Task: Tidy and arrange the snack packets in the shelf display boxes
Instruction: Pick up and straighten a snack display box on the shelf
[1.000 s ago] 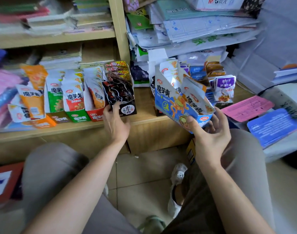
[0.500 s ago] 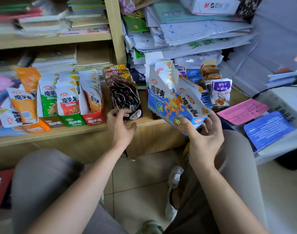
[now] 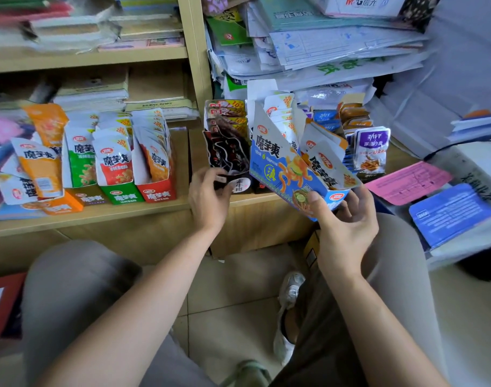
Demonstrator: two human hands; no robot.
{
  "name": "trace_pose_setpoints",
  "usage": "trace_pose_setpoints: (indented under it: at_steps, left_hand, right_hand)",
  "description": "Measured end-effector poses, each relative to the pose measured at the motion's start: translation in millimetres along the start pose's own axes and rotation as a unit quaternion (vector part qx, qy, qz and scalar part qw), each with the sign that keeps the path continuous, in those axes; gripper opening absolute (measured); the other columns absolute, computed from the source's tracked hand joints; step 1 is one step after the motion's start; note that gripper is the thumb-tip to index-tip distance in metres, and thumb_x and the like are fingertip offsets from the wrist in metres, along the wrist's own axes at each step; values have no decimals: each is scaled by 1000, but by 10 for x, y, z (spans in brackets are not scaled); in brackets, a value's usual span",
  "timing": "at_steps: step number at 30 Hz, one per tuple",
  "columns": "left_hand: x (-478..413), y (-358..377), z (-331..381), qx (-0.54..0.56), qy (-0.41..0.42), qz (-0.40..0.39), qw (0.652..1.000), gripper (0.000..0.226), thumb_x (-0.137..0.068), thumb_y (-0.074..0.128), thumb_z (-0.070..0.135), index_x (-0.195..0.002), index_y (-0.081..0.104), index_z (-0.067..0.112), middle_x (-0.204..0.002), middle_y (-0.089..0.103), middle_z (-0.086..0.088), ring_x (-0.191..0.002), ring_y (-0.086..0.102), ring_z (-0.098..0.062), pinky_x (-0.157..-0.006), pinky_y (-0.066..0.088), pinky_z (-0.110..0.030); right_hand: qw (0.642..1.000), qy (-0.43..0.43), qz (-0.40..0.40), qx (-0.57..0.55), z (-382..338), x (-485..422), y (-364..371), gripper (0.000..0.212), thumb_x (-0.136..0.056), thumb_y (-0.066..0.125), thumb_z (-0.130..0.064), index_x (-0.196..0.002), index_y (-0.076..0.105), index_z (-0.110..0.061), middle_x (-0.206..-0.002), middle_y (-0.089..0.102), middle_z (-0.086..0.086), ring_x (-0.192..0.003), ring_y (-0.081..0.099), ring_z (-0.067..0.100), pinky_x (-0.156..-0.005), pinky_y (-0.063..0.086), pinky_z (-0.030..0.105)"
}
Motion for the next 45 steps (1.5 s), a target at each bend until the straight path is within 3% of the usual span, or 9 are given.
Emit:
trace_pose_setpoints:
  at_steps: [3, 6, 11, 18, 23, 27, 34, 42, 45]
  left_hand:
    - [-15, -46, -6, 13, 18, -40, 999, 47, -82, 80, 6, -127, 69, 16, -122, 64, -9, -107, 59, -11, -84, 35, 4]
    - [40, -280, -153, 42, 31, -103, 993, 67, -84, 73, -3, -145, 54, 18, -138, 61, -3, -115, 60, -10, -89, 48, -10]
    - [-64, -791, -422, -34, 2, -10, 999, 49, -81, 71, -2, -127, 65, 11, -122, 62, -5, -100, 64, -22, -87, 51, -19]
    - [-192, -1202, -908, -120, 6, -85, 989, 53, -83, 69, -5, -135, 60, 2, -133, 56, -18, -125, 54, -35, -109, 42, -53]
    - [-175, -1278, -1001, -98, 9, -97, 990, 56, -83, 66, -7, -137, 59, 4, -138, 54, -14, -128, 52, -30, -113, 41, -46]
    - [-102, -1296, -1011, -77, -17, -115, 990, 65, -85, 68, -5, -146, 53, 10, -148, 47, -7, -137, 43, -21, -119, 32, -35]
    - [-103, -1263, -1034, -33, -41, -99, 994, 58, -92, 62, 2, -147, 52, 19, -151, 41, 1, -135, 46, -16, -101, 52, -37]
    - [-102, -1287, -1029, -52, -38, -102, 993, 57, -92, 68, 13, -145, 52, 26, -149, 42, 10, -89, 63, -9, -73, 56, -29]
    - [-102, -1279, -1044, -40, -35, -100, 994, 55, -92, 67, 13, -144, 54, 25, -149, 44, 10, -87, 67, -20, -74, 55, -29]
  right_hand:
    - [1000, -2, -4, -3, -11, -5, 5, 78, -72, 91, -33, -134, 53, -7, -128, 66, 12, -120, 64, 29, -95, 52, 61]
    - [1000, 0, -18, -13, -6, 5, 29, 74, -73, 90, -28, -133, 54, -6, -128, 66, 14, -119, 64, 32, -95, 52, 62]
    - [997, 13, -75, -16, 55, 123, 241, 69, -73, 89, -26, -126, 54, 2, -124, 67, 17, -120, 63, 34, -98, 49, 63]
    - [993, 32, -109, 18, 210, 446, 754, 62, -73, 88, -20, -124, 57, -5, -120, 70, 9, -114, 67, 27, -98, 53, 55]
    - [996, 32, -70, 49, 413, 673, 1108, 63, -68, 91, -26, -121, 58, -22, -118, 68, 4, -107, 65, 29, -91, 54, 55]
    - [997, 28, -38, 58, 604, 796, 1402, 63, -70, 91, -15, -120, 54, -15, -112, 65, 6, -100, 66, 19, -90, 56, 44]
    - [993, 43, -73, 81, 931, 786, 1882, 66, -75, 87, -8, -127, 46, -12, -118, 60, 2, -102, 62, -4, -87, 47, 9]
    - [937, -60, -158, 306, 1264, 672, 1754, 57, -77, 83, -28, -127, 55, -22, -118, 63, -7, -110, 58, 14, -98, 48, 33]
    - [930, -117, -135, 320, 1252, 691, 1658, 52, -79, 83, -18, -125, 60, -18, -115, 58, -6, -102, 57, 10, -91, 43, 17]
Point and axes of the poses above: each hand's wrist, its own x-axis away from the middle knuckle, its own y-axis out of the palm, z = x × y, the point moved 1 cm from there along -x, towards the middle knuckle
